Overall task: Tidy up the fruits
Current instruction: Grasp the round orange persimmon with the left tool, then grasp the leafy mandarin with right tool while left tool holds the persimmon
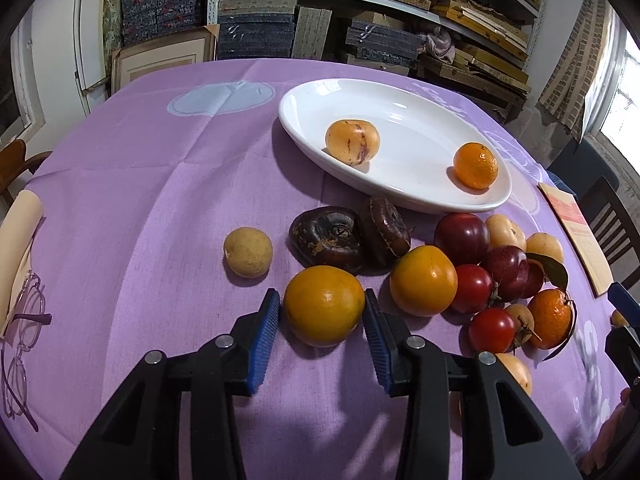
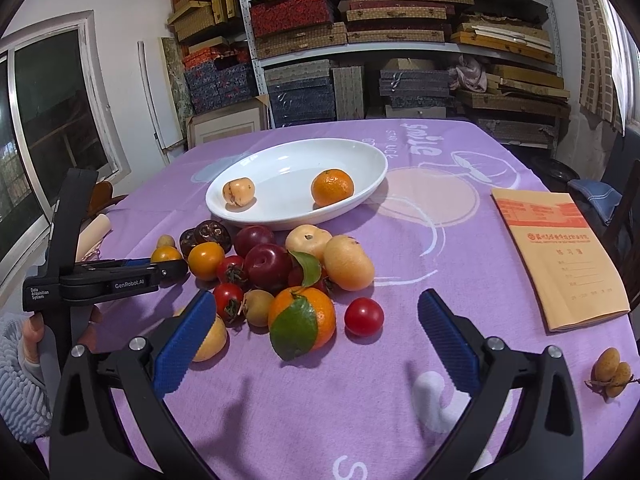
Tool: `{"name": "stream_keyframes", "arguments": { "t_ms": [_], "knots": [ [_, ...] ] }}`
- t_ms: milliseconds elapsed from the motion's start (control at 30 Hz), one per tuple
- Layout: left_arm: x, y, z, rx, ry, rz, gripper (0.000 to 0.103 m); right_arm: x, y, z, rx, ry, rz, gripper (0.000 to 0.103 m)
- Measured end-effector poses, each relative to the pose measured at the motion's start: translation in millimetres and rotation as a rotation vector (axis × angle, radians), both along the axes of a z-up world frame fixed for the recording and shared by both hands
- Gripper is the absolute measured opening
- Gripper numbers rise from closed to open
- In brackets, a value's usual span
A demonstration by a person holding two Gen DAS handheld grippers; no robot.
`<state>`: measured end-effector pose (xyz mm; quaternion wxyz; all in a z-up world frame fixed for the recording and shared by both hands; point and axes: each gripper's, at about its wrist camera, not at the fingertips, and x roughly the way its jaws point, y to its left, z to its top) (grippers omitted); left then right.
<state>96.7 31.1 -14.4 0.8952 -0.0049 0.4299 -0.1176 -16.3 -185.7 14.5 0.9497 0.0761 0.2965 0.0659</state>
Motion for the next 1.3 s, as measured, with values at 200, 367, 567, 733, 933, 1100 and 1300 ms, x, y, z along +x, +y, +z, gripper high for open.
{"name": "stream_keyframes", "arguments": {
  "t_ms": [200, 367, 567, 733, 933, 1100, 1300],
  "knots": [
    [-1.1, -0.8, 1.9, 0.011, -0.019, -0.005, 0.039, 1.1, 0.3, -1.4, -0.001, 0.008, 0.007, 0.099],
    [-9.2, 5.0, 3.3, 0.053, -0.013, 0.02, 0.038, 2.0, 2.1, -3.3, -0.016, 0.023, 0.018, 0.099],
    [-46.5, 36.4, 3.7, 0.068, -0.011, 0.06, 0.038, 3.3, 17.9, -7.0, -0.104, 0.039, 0.047, 0.099],
    [-58.1, 47.7, 6.7, 0.035, -0.045, 0.07, 0.038, 4.2, 14.0, -6.1, -0.124, 0.032, 0.016, 0.095],
    [-61.0, 46.4, 4.2, 0.029, -0.039, 0.046, 0.038, 17.0, -2.3, -14.6, -0.085, 0.109, -0.013, 0.072],
    [-62.6, 46.2, 5.0, 0.025, -0.042, 0.031, 0.038, 18.1, -15.2, -13.8, -0.07, 0.107, -0.049, 0.064],
    [-62.2, 46.2, 5.4, 0.025, -0.041, 0.029, 0.038, 17.0, -17.7, -12.2, -0.031, 0.1, -0.02, 0.059]
  ]
}}
